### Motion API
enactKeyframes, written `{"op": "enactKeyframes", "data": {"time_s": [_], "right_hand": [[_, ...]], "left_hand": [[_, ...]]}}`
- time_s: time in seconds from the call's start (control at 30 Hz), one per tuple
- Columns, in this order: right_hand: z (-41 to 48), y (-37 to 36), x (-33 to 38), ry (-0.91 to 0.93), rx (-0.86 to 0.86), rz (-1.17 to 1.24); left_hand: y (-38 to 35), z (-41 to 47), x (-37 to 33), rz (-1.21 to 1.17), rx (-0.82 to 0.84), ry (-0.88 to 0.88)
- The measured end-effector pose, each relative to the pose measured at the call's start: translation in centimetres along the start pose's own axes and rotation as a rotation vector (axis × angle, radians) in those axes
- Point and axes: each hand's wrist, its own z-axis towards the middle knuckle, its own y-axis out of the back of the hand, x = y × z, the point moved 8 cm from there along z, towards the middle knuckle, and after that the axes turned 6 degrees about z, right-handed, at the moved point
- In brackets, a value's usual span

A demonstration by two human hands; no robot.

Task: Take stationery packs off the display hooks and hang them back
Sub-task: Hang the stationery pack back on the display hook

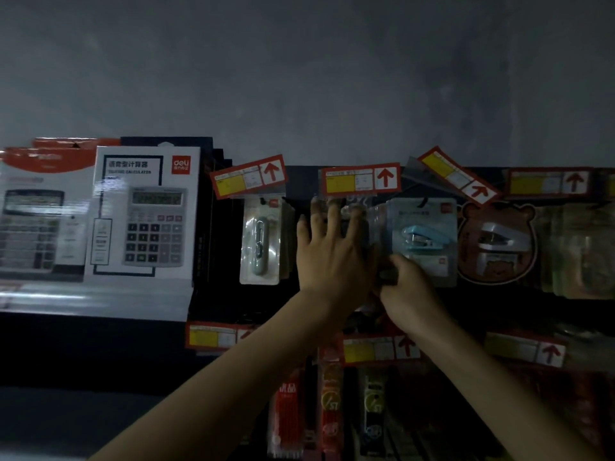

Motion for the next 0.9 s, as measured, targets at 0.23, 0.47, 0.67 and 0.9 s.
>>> {"op": "enactKeyframes", "data": {"time_s": [0.23, 0.47, 0.67, 0.9], "right_hand": [[0.1, 0.0, 0.5, 0.04, -0.023, -0.084], [-1.9, 1.3, 1.3, 0.137, -0.033, -0.306], [-3.7, 3.2, 2.2, 0.209, -0.09, -0.376], [-4.0, 4.9, 2.0, 0.215, -0.089, -0.301]], "left_hand": [[-1.5, 1.0, -0.6, -0.003, 0.011, 0.034], [-3.0, 2.0, -0.5, -0.019, 0.073, 0.062], [-5.3, 3.3, -0.4, -0.026, 0.111, 0.084], [-8.9, 5.4, 0.3, -0.061, 0.168, 0.049]]}}
